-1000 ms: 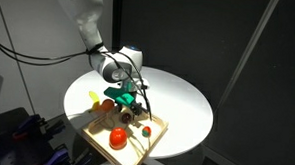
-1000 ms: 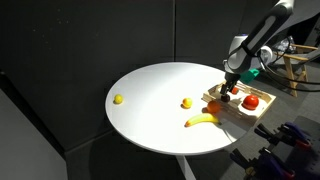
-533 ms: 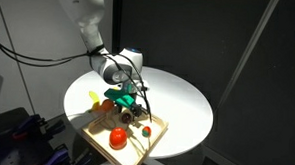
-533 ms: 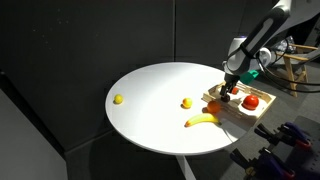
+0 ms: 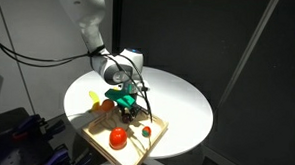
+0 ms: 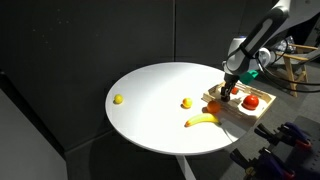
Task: Remove the plum from the crate and put it on the table
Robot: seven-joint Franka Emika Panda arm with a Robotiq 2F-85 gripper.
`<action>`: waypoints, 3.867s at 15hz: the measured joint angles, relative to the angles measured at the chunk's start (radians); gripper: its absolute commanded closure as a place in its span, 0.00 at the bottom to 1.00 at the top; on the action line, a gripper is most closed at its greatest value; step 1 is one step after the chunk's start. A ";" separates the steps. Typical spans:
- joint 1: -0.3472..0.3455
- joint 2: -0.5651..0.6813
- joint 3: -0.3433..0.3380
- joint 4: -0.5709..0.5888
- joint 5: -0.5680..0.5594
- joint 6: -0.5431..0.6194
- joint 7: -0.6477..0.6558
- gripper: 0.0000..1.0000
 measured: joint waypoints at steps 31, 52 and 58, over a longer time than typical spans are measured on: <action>0.118 -0.349 0.014 -0.105 -0.004 -0.234 -0.002 0.68; 0.208 -0.278 0.118 -0.046 0.030 -0.299 -0.060 0.68; 0.210 -0.190 0.140 0.053 0.037 -0.298 -0.056 0.68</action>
